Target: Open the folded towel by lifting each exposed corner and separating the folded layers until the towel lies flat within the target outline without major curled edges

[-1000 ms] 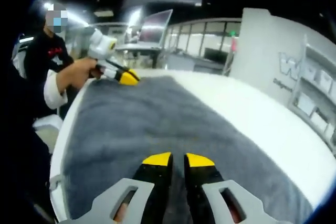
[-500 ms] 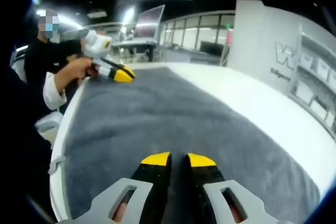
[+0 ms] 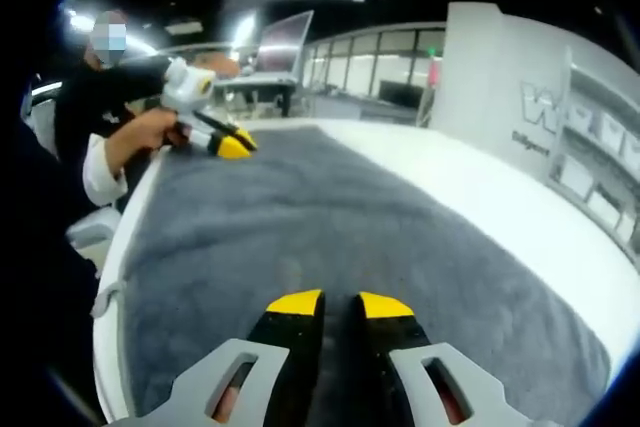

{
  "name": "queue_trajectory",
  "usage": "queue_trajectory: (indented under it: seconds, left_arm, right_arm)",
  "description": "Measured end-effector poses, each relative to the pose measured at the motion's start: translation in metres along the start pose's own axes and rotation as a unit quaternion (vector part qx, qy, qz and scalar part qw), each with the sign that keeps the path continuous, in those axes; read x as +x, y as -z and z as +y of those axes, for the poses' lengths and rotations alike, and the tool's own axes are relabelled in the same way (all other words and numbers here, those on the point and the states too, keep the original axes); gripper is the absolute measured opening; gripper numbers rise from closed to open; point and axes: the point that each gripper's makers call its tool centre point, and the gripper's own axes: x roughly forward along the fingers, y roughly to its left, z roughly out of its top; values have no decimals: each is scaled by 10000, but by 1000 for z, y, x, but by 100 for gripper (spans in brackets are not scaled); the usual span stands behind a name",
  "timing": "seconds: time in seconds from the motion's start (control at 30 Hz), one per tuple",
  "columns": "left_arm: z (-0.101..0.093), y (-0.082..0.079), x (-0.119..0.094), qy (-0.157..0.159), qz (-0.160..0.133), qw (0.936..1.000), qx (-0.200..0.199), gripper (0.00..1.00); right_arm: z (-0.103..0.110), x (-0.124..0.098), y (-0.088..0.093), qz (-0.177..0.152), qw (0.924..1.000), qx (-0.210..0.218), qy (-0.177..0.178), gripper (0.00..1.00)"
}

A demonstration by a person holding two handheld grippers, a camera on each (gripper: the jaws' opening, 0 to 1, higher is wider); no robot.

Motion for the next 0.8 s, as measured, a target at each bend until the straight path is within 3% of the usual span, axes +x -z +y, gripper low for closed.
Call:
queue_trajectory:
  seconds: [0.8]
  left_arm:
    - [-15, 2, -3, -32, -94, 9999, 16, 21]
  right_arm:
    - [0, -17, 10, -64, 9997, 222, -46, 9]
